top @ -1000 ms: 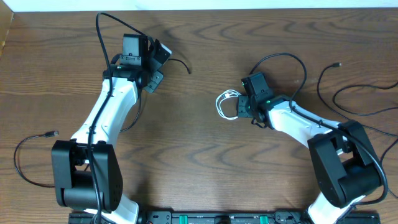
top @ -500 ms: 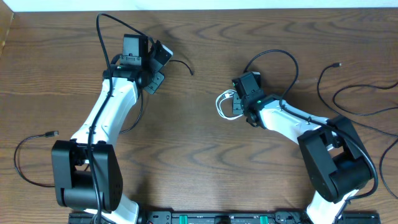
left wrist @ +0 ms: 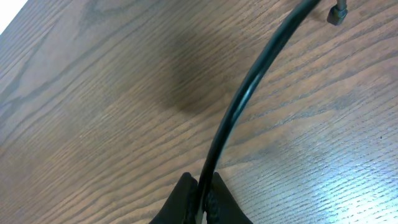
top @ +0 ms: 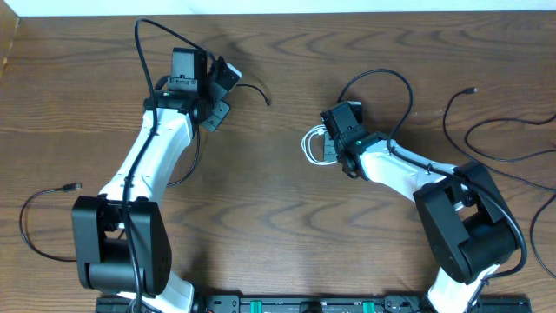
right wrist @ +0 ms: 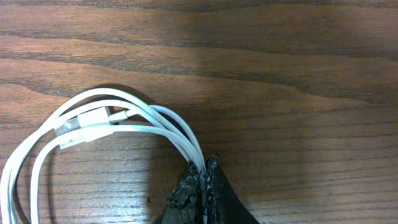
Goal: Untangle cables
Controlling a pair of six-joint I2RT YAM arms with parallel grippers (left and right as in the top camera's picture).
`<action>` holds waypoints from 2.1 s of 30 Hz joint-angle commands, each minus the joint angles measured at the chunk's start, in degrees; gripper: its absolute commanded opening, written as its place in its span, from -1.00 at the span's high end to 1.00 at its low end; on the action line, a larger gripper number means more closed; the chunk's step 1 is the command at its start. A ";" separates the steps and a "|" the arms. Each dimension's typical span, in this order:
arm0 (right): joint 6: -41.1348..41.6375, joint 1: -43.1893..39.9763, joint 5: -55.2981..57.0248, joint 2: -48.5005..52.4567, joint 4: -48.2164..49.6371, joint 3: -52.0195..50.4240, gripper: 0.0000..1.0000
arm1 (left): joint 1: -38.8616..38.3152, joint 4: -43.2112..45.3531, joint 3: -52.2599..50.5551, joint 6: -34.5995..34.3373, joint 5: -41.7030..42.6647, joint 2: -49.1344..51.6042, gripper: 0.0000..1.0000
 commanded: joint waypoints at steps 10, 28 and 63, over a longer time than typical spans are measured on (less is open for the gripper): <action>-1.22 -6.97 -2.67 -11.08 -11.04 -2.40 0.98 | 0.24 -0.35 -0.44 -0.74 8.17 0.07 0.85; -10.03 -38.14 3.48 -24.44 -10.75 -2.36 0.98 | 0.17 -3.82 -0.50 -2.01 17.40 0.07 0.85; -21.68 -53.62 -30.27 -24.44 -15.06 -2.38 -0.93 | -5.14 1.40 -0.57 -8.87 29.22 0.35 0.85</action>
